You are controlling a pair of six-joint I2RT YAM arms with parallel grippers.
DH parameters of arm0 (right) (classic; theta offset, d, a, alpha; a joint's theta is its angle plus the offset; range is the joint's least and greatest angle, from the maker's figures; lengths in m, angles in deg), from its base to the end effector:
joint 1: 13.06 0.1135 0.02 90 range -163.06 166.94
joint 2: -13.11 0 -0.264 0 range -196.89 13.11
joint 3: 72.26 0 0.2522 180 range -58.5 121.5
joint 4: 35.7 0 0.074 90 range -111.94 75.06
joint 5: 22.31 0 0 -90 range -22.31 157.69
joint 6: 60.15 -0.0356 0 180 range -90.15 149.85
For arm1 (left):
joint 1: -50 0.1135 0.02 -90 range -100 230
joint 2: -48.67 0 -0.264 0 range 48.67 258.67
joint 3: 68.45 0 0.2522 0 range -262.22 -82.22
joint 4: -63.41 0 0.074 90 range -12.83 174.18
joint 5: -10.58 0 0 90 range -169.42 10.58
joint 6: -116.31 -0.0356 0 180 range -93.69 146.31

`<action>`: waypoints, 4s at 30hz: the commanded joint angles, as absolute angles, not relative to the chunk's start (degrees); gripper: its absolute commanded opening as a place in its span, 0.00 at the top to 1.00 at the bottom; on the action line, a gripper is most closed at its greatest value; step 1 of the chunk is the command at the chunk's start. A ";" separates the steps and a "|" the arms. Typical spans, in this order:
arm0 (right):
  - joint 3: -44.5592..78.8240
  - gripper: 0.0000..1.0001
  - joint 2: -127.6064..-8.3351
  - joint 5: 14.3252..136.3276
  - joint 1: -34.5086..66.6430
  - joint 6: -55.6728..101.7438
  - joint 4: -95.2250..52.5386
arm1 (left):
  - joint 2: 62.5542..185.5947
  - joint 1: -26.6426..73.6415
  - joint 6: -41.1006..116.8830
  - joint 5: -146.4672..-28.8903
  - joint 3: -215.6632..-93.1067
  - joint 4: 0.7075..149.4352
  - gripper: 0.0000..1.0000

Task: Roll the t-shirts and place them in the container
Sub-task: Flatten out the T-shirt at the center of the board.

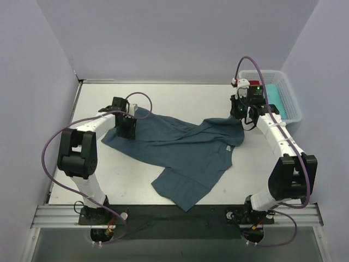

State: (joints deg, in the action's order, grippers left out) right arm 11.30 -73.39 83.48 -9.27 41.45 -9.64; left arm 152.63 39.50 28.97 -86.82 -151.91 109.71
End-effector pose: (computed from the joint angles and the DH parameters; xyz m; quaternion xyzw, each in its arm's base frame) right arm 0.3490 0.0328 0.3116 -0.1834 0.8364 0.0838 0.5096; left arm 0.3561 -0.0707 0.1809 0.0798 0.9744 -0.0858 0.1921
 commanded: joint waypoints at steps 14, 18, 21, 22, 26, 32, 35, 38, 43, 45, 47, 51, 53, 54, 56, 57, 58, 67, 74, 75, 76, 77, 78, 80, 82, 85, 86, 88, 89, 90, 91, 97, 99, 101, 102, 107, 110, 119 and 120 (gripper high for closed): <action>12.87 1.00 -73.29 84.56 -8.49 41.36 -9.72 | 153.96 39.37 29.83 -86.54 -152.97 109.69 0.54; 12.25 1.00 -73.20 84.56 -8.40 41.45 -9.81 | 154.22 39.36 29.65 -87.59 -153.41 109.78 0.59; 12.34 1.00 -73.20 84.56 -8.49 41.36 -9.90 | 154.22 39.01 29.56 -87.77 -153.50 109.61 0.61; 12.25 1.00 -73.37 84.56 -8.40 41.36 -9.98 | 154.31 38.93 29.48 -87.85 -153.58 109.61 0.62; 12.34 1.00 -73.46 84.56 -8.49 41.54 -10.07 | 154.31 38.66 29.30 -88.21 -153.50 109.61 0.68; 11.99 1.00 -73.55 84.65 -8.40 41.45 -10.34 | 153.87 38.75 29.04 -87.86 -153.58 109.69 0.85; 11.99 1.00 -73.55 84.65 -8.40 41.36 -10.42 | 153.70 38.66 28.69 -87.77 -153.67 109.69 0.94; 12.51 1.00 -73.64 84.21 -8.49 40.84 -10.51 | 152.82 38.66 27.81 -86.72 -154.37 110.05 1.00; 18.38 1.00 -73.64 82.11 -9.19 39.61 -10.60 | 148.27 41.37 21.85 -85.48 -159.20 112.60 1.00; 22.08 1.00 -73.90 81.05 -10.07 38.12 -10.60 | 145.97 43.22 20.17 -86.79 -162.00 112.25 1.00; 28.31 1.00 -74.43 80.00 -12.09 36.89 -10.78 | 142.37 45.94 18.58 -87.94 -163.86 111.54 1.00; 38.86 1.00 -75.92 80.16 -15.08 35.12 -10.69 | 136.31 48.50 17.26 -89.52 -167.20 107.51 1.00; 42.90 1.00 -75.31 81.13 -15.26 36.52 -10.78 | 132.53 48.77 17.17 -89.52 -167.73 105.40 1.00; 43.71 1.00 -74.79 81.57 -15.26 36.96 -10.86 | 131.21 48.86 17.43 -89.18 -167.73 103.39 1.00; 46.33 1.00 -73.21 82.71 -15.17 37.76 -10.87 | 127.87 48.86 17.96 -88.91 -168.08 101.79 1.00; 46.96 1.00 -72.50 83.50 -15.08 37.76 -10.69 | 126.81 48.86 18.83 -88.65 -168.35 100.65 1.00; 47.58 1.00 -71.89 83.85 -14.99 37.93 -10.60 | 124.89 48.86 19.36 -88.12 -168.52 100.12 1.00; 50.04 1.00 -60.03 86.49 -11.48 46.89 -11.04 | 113.55 49.30 20.25 -83.64 -171.86 95.55 1.00; 55.40 1.00 -53.34 85.44 -10.77 51.03 -10.86 | 107.74 49.38 20.69 -84.25 -176.43 96.07 1.00; 56.01 1.00 -52.81 85.53 -10.77 51.03 -10.78 | 107.12 49.38 20.60 -84.34 -176.78 96.07 1.00; 56.54 1.00 -52.29 85.70 -10.95 51.38 -10.78 | 105.90 49.38 20.42 -84.51 -177.40 96.07 1.00; 57.59 1.00 -51.15 86.05 -10.95 51.56 -10.78 | 105.28 49.38 20.34 -84.60 -177.66 95.98 1.00; 57.95 1.00 -50.53 86.23 -10.95 51.65 -10.78 | 104.57 49.38 20.07 -84.60 -177.93 95.90 1.00; 58.83 1.00 -48.52 86.67 -10.95 51.73 -10.78 | 102.73 49.38 19.72 -84.60 -178.63 95.72 1.00; 59.01 1.00 -47.10 87.63 -10.95 51.30 -10.86 | 100.36 49.38 19.11 -84.52 -178.63 95.37 1.00; 59.62 1.00 -44.20 89.04 -11.39 49.63 -10.86 | 97.46 49.47 18.93 -84.25 -178.72 95.19 1.00; 59.88 1.00 -42.80 89.56 -11.74 48.93 -10.86 | 96.75 49.47 18.84 -84.34 -178.89 95.11 1.00; 60.59 1.00 -41.56 90.88 -12.00 48.31 -10.95 | 94.65 49.56 18.93 -84.34 -178.98 95.11 1.00; 60.94 1.00 -40.34 91.24 -12.27 47.96 -11.13 | 94.11 49.56 18.84 -84.34 -178.98 94.76 1.00; 61.81 1.00 -39.89 91.59 -12.79 47.00 -11.30 | 92.80 49.65 18.84 -84.43 -179.07 94.67 1.00; 62.26 1.00 -39.10 92.03 -12.88 46.47 -11.48 | 92.27 49.65 18.75 -84.43 -179.16 94.49 1.00; 67.25 1.00 -38.83 91.59 -16.05 43.48 -15.43 | 91.12 49.65 18.40 -84.16 -181.96 91.24 1.00; 69.11 1.00 -39.97 90.80 -16.66 43.04 -17.27 | 92.69 49.65 18.49 -83.99 -184.07 91.15 1.00; 71.30 1.00 -41.81 90.62 -17.80 42.42 -19.29 | 93.75 49.65 18.32 -84.07 -186.45 89.67 1.00; 71.75 1.00 -42.43 90.71 -18.24 42.33 -19.91 | 95.06 49.65 18.05 -84.34 -187.06 89.13 1.00; 71.15 1.00 -47.35 90.62 -19.65 42.15 -23.34 | 100.51 49.65 17.35 -86.09 -189.18 87.37 1.00; 66.67 1.00 -49.29 90.19 -19.91 42.07 -25.18 | 104.82 49.65 17.78 -86.80 -186.73 88.24 1.00; 38.12 1.00 -55.52 95.29 -17.37 48.12 -24.24 | 115.81 48.68 18.23 -92.33 -168.01 85.79 1.00; 35.31 1.00 -56.05 95.02 -16.76 48.39 -24.31 | 117.90 48.33 17.62 -92.69 -163.99 85.88 1.00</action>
